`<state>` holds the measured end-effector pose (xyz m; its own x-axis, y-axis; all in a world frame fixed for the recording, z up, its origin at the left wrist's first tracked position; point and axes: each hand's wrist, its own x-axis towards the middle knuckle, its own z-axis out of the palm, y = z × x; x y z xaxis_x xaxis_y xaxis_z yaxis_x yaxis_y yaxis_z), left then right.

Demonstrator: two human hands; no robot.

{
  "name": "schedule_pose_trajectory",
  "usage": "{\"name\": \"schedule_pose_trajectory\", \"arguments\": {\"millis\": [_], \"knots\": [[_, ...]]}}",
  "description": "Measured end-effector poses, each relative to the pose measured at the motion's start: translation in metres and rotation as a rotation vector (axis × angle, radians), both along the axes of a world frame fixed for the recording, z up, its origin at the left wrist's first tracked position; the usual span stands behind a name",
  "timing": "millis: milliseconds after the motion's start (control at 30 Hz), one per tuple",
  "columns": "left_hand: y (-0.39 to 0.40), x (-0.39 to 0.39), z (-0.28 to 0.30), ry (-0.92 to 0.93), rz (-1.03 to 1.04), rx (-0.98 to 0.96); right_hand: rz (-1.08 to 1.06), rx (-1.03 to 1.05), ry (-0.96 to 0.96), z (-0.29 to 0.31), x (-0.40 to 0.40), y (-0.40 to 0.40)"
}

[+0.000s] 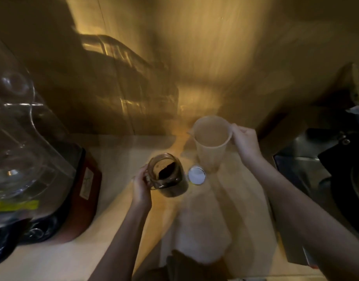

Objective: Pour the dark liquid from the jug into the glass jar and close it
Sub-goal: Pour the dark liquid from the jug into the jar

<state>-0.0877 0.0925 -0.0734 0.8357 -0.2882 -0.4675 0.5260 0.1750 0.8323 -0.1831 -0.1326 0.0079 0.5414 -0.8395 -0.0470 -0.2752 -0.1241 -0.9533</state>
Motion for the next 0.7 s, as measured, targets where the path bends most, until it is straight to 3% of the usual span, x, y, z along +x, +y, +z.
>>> {"name": "schedule_pose_trajectory", "arguments": {"millis": [67,167,267,333,700], "knots": [[-0.003,0.0,-0.008,0.023,0.053,-0.02,-0.048,0.053,0.026,-0.018,0.003,0.001],[-0.013,-0.003,-0.01,-0.082,-0.031,0.083,-0.07,0.114,0.032,-0.04,0.012,0.004],[-0.022,0.0,-0.017,-0.096,0.026,0.163,-0.117,0.193,0.06,-0.061,0.027,0.002],[-0.027,0.002,-0.019,-0.117,-0.058,0.211,-0.152,0.216,0.087,-0.073,0.036,0.001],[-0.032,-0.002,-0.051,-0.067,-0.103,0.285,-0.032,0.19,0.116,-0.118,0.074,0.014]]}}
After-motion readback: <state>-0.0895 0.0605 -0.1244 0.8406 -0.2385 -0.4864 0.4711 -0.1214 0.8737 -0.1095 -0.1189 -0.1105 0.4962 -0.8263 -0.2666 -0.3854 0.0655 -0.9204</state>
